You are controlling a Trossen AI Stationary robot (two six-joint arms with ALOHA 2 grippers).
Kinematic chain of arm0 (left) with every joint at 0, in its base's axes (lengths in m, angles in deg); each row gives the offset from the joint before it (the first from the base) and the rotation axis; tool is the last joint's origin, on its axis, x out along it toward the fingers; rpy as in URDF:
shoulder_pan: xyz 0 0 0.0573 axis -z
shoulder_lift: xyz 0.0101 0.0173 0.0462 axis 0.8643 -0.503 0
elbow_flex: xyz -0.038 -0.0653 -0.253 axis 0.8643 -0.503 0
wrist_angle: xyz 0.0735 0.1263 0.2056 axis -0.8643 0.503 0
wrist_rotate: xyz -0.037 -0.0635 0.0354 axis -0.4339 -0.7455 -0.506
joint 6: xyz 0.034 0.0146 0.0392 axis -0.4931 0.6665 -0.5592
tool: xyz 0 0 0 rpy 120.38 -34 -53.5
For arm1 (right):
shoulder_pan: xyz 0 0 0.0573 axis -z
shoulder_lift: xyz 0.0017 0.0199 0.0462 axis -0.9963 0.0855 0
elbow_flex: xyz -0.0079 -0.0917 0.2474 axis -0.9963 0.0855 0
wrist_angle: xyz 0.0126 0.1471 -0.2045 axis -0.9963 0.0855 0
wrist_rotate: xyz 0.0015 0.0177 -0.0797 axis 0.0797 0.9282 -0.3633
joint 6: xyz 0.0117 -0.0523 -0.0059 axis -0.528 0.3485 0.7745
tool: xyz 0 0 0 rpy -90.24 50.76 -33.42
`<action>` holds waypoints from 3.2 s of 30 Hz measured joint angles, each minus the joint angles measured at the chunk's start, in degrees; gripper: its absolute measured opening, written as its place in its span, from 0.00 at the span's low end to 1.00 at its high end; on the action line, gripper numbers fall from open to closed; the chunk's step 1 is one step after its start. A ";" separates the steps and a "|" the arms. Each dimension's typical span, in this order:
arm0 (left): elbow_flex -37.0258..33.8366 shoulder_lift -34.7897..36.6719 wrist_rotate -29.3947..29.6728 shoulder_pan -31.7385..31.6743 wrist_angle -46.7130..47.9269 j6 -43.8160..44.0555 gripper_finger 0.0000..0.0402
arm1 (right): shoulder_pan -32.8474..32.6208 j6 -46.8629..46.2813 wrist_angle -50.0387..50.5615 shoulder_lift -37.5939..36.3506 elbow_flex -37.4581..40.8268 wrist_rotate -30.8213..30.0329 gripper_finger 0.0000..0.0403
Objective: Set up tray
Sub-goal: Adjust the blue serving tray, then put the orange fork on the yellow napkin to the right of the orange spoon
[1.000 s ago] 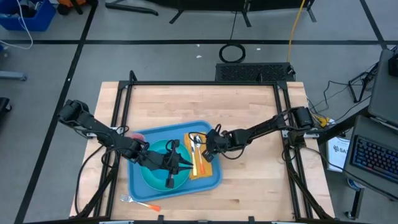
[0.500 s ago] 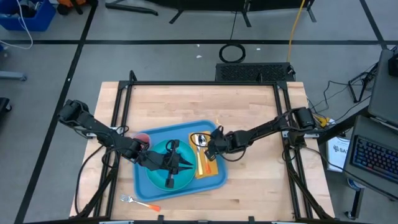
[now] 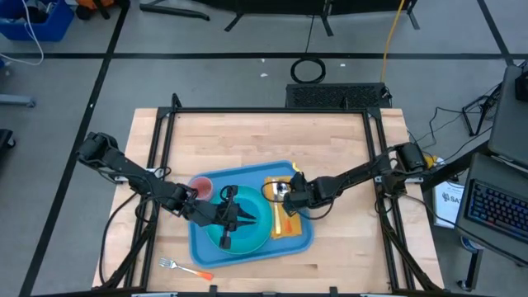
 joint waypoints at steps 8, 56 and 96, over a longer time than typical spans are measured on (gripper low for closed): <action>0.00 0.00 0.04 0.00 -0.03 0.12 0.13 | -2.08 -4.58 4.93 -2.34 -0.01 -0.55 0.00; 0.07 7.95 17.47 15.04 -0.03 -4.87 0.13 | -7.78 44.31 -53.64 -8.32 -0.11 4.90 0.00; 0.02 13.11 35.86 41.42 0.08 -7.79 0.13 | -7.01 56.66 -26.22 31.76 -59.11 24.88 0.28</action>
